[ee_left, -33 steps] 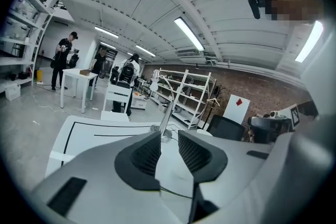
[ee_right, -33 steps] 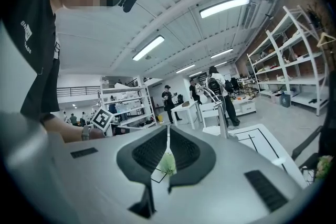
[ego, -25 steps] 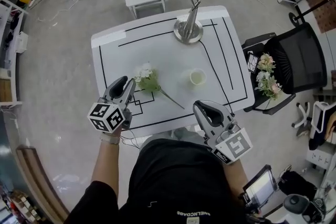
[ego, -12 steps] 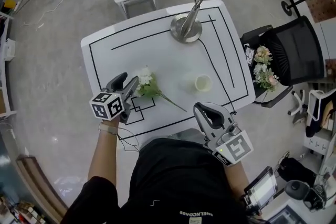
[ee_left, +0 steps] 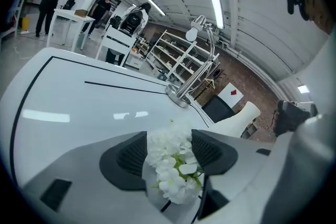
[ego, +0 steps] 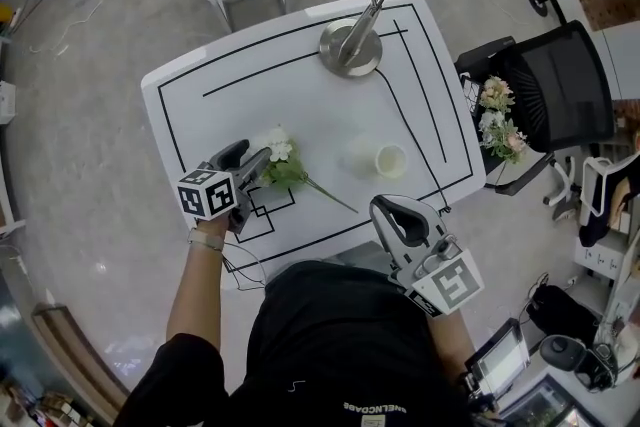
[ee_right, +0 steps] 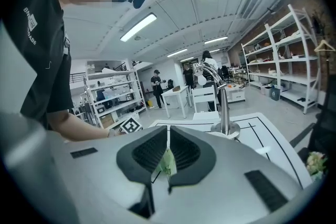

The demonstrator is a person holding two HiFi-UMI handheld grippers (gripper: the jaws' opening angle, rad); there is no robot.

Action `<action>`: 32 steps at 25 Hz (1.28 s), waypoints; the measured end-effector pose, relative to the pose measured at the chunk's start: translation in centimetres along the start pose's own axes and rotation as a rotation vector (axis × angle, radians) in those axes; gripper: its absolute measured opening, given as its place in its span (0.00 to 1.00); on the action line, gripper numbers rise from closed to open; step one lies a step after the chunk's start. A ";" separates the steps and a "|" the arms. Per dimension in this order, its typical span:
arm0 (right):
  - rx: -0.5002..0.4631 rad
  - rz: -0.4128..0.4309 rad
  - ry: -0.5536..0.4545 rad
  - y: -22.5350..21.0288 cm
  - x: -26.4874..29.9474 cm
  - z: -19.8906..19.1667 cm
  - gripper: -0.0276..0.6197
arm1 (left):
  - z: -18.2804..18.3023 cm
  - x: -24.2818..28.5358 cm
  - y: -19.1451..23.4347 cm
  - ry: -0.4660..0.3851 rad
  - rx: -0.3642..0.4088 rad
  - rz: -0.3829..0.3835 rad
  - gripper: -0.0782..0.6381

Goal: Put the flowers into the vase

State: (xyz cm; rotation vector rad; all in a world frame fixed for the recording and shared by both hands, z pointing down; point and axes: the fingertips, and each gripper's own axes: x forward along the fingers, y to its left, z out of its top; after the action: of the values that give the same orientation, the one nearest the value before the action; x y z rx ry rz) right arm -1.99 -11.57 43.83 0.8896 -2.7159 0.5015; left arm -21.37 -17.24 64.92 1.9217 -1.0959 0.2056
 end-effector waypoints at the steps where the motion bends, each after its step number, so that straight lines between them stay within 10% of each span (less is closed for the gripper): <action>1: -0.007 -0.002 0.000 -0.1 0.0 -0.1 0.05 | -0.2 0.2 0.1 0.008 -0.003 -0.001 0.46; 19: -0.024 -0.022 -0.021 -0.5 -0.8 -0.3 0.05 | 0.9 -1.1 -1.9 -0.006 0.080 -0.002 0.20; 32: -0.020 -0.032 -0.092 -1.0 -4.2 0.0 0.05 | 8.4 -6.2 -9.7 -0.118 0.360 0.020 0.18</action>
State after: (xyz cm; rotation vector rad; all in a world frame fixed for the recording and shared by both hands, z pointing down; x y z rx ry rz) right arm 1.93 -10.11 42.71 0.9730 -2.7787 0.4360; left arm -19.89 -17.78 50.73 2.2664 -1.2210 0.3219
